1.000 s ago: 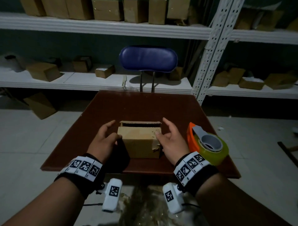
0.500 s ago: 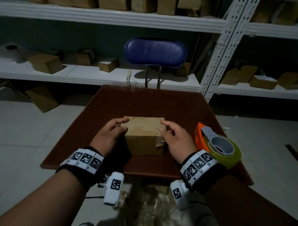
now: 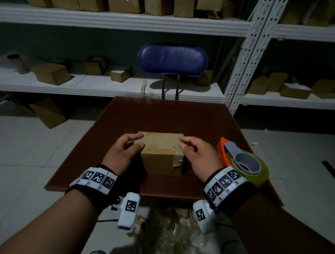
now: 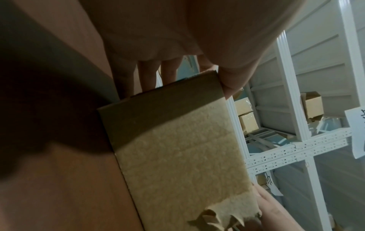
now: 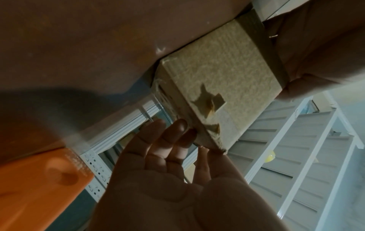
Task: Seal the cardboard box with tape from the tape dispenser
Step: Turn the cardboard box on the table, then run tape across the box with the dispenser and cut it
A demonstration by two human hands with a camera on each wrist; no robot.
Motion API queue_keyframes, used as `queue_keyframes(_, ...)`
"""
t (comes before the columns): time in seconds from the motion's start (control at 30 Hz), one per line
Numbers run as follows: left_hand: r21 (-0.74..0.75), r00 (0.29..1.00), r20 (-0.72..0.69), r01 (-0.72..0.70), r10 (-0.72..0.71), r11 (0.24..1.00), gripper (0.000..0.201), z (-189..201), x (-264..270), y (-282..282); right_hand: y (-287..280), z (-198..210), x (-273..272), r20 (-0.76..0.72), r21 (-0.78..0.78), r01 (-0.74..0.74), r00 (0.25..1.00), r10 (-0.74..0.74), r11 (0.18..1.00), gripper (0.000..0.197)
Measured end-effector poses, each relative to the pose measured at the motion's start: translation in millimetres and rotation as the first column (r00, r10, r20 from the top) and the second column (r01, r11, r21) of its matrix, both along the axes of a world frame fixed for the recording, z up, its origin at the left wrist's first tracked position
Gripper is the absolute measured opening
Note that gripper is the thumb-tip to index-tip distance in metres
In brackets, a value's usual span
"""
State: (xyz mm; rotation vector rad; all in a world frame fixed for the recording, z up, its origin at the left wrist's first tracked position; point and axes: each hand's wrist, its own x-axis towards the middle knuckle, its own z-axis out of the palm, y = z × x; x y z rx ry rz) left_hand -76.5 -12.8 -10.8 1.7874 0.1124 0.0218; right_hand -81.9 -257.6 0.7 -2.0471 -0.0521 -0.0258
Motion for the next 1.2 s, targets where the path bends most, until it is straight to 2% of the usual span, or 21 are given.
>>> queue_keyframes(0.23,0.017,1.0,0.002,-0.018,0.018,1.0,0.021,0,2,-2,-5,5,-2,-0.014,0.006,-0.008,1.0,0.008,1.0,0.027)
queue_keyframes(0.4,0.001,1.0,0.0,-0.02,0.02,1.0,0.021,0,4,-8,-35,27,8,0.052,0.028,0.231,0.971,-0.233,0.972,0.023)
queue_keyframes(0.5,0.003,1.0,0.014,-0.006,0.006,1.0,0.02,0,6,-14,-61,37,6,0.041,-0.091,0.325,0.946,-0.322,0.941,0.026)
queue_keyframes(0.57,0.007,1.0,0.02,0.008,-0.008,1.0,0.02,-2,8,-16,-75,38,4,-0.024,-0.235,0.357,0.928,-0.372,0.904,0.038)
queue_keyframes(0.67,0.002,1.0,0.01,0.008,-0.008,1.0,0.02,-2,9,-21,-88,31,1,-0.128,-0.512,0.296,0.902,-0.413,0.806,0.07)
queue_keyframes(0.77,-0.016,1.0,0.016,0.009,-0.009,1.0,0.019,-2,10,-29,-92,25,-3,-0.17,-0.707,0.171,0.901,-0.399,0.686,0.083)
queue_keyframes(0.87,-0.019,1.0,0.0,0.009,-0.009,1.0,0.019,0,9,-33,-88,21,-5,-0.21,-0.797,0.044,0.915,-0.345,0.603,0.09)
queue_keyframes(1.0,-0.007,1.0,-0.007,0.021,-0.021,1.0,0.019,3,8,-36,-81,20,-6,-0.202,-0.848,0.006,0.921,-0.333,0.531,0.105)
queue_keyframes(1.1,0.002,1.0,-0.006,0.029,-0.029,1.0,0.021,4,7,-35,-80,21,-6,-0.191,-0.864,-0.001,0.926,-0.326,0.504,0.098)
queue_keyframes(1.2,0.005,0.999,-0.011,0.032,-0.032,0.999,0.021,4,6,-33,-80,22,-5,-0.16,-0.851,0.037,0.932,-0.325,0.525,0.073)
